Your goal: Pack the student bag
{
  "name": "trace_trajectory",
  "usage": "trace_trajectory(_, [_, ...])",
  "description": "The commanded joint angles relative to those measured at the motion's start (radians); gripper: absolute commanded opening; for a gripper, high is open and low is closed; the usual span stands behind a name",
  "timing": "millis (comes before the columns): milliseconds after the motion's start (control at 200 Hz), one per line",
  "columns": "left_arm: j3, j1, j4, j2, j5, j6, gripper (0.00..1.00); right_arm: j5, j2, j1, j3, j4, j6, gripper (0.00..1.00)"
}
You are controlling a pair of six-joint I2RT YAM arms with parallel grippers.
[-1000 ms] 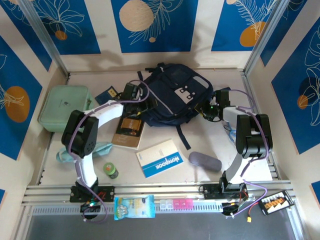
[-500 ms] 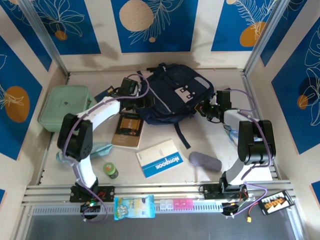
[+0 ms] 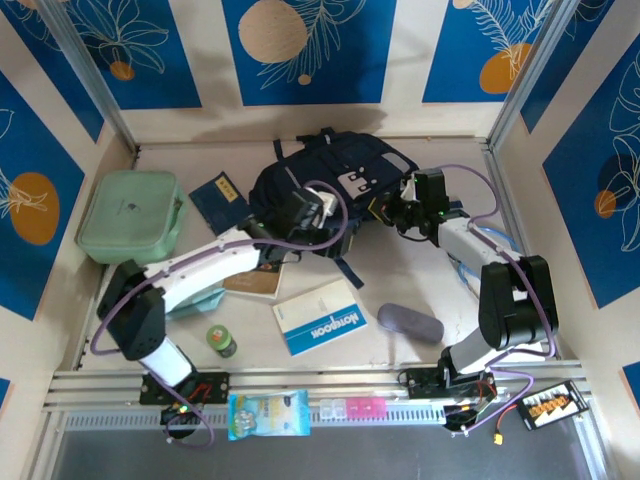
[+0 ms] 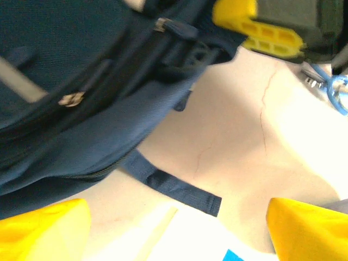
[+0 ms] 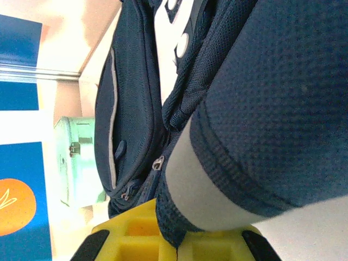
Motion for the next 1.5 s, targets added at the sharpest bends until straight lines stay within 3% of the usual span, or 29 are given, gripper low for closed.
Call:
trace_trajectory(0, [0.097,-0.041,-0.014,0.075,-0.112,-0.033,0.72,-0.06,-0.036,0.018,0.072,0.031,0.022,0.0])
trace_trajectory(255, [0.24,-0.068,-0.056,0.209,-0.163,-0.138,0.42,-0.145,-0.034,0.02,0.112,0.049,0.044,0.0])
trace_trajectory(465, [0.359,-0.068,-0.085,0.291,-0.252,-0.147,0.39,-0.208,-0.036,0.02,0.125,0.073,0.055,0.0])
trace_trajectory(670, [0.413,-0.059,-0.121,0.318,-0.309,-0.184,0.24,-0.246,-0.03,0.014,0.143,0.088,0.063,0.0])
trace_trajectory(1190, [0.357,-0.036,-0.132,0.276,-0.328,-0.256,0.21,-0.282,-0.014,0.002,0.199,0.087,0.083,0.0])
trace_trajectory(1495, [0.296,-0.033,-0.079,0.173,-0.35,-0.254,0.27,-0.293,-0.012,0.003,0.213,0.068,0.102,0.0])
